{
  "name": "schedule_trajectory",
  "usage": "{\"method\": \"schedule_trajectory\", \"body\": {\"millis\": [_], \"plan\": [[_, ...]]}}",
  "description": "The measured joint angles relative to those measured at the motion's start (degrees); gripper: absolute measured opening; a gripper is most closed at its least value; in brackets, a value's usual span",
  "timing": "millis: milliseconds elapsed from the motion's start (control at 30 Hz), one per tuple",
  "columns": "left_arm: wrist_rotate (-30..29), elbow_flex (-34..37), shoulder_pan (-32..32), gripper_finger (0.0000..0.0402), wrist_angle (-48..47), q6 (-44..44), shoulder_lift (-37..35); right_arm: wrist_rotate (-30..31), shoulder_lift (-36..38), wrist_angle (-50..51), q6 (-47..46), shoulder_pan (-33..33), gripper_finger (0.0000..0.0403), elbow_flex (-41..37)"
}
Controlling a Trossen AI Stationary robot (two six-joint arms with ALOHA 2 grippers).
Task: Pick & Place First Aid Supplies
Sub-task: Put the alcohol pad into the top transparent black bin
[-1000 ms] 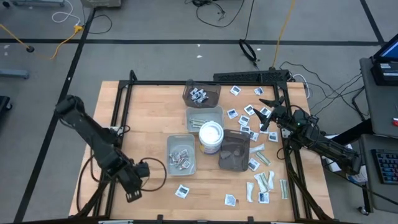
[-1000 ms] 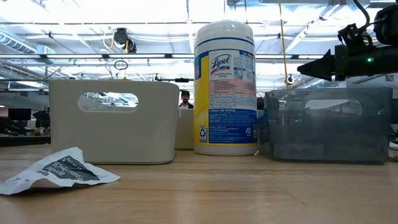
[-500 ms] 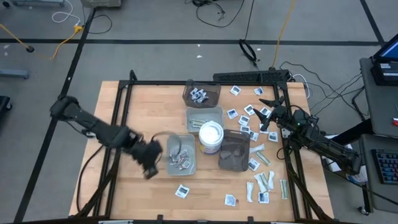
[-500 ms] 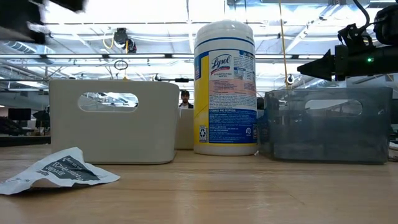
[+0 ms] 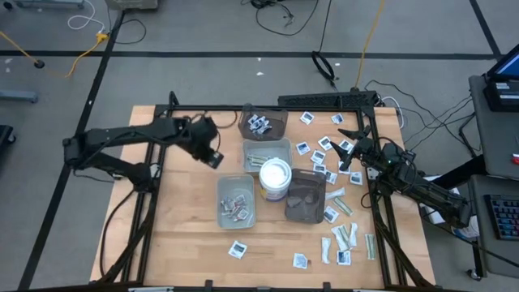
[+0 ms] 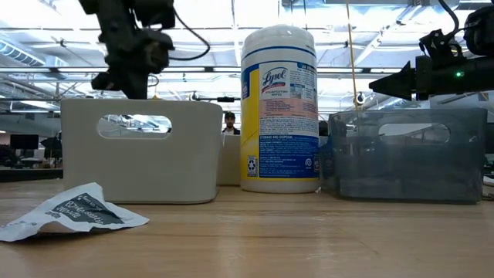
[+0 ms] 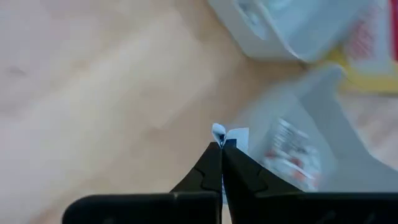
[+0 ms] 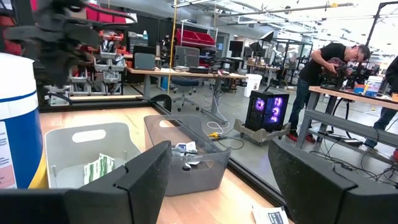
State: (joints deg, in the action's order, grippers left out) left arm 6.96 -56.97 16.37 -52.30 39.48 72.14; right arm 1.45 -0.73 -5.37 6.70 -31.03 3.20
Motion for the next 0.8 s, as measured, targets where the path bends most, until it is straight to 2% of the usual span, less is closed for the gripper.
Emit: {"method": "schedule_trajectory", "body": {"millis": [167, 300, 567, 800], "plan": [[0.68, -1.22, 8.21, 0.0002, -0.41, -5.33, 2.44, 0.0, 0.0, 0.0, 0.0, -0.01, 0.0263, 0.01], [1.8, -7.76, 13.3, 0.0001, -1.38, -11.14, 9.59, 0.0, 0.01, 0.0, 0.0, -0.01, 0.0263, 0.01], [3.57, -29.21, 19.74, 0.0001, -7.58, -21.58, 26.76, -0.01, 0.01, -0.02, 0.0, 0.0, 0.0263, 0.01], [3.97, -50.8, 21.69, 0.0001, -13.82, -26.09, 40.82, -0.02, 0.0, -0.02, 0.0, 0.0, 0.0263, 0.02]]}}
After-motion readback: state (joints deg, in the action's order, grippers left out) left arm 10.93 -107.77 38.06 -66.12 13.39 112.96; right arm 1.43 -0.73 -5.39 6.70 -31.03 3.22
